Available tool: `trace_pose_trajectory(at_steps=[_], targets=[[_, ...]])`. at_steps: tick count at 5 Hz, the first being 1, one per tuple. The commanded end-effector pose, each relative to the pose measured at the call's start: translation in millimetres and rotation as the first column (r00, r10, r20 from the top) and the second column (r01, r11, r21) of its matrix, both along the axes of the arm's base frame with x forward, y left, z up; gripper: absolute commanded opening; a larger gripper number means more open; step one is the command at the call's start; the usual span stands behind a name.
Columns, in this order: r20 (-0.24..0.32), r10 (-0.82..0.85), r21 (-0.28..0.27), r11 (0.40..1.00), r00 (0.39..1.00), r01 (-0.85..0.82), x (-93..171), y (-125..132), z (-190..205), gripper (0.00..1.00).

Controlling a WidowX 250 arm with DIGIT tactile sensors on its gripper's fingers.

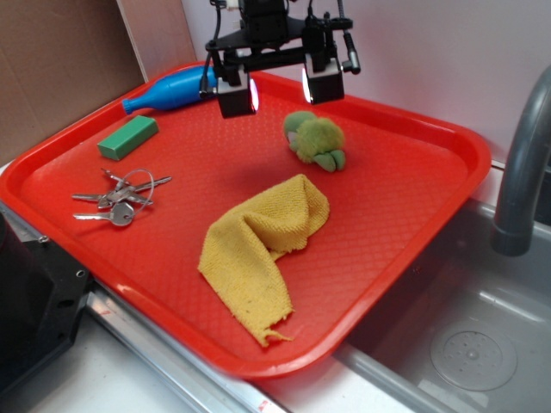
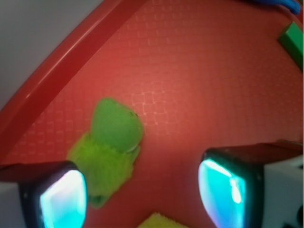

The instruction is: Grab the green animal.

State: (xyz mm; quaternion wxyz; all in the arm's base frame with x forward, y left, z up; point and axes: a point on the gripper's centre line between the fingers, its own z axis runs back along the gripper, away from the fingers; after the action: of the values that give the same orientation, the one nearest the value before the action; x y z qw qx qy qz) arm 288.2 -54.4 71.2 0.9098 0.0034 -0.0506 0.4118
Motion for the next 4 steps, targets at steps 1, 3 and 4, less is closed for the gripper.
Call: trace_pose_trajectory(at_steps=[1, 3, 4], targets=[[0.004, 0.003, -0.09, 0.996, 1.0, -0.003, 31.4, 2.2, -18.2, 1.0], [-0.065, -0.004, -0.052, 0.999, 0.998, 0.0, 34.1, 0.6, -35.9, 1.0], [-0.087, -0.072, -0.042, 0.997, 0.994, 0.069, 21.7, 6.3, -27.3, 0.0]])
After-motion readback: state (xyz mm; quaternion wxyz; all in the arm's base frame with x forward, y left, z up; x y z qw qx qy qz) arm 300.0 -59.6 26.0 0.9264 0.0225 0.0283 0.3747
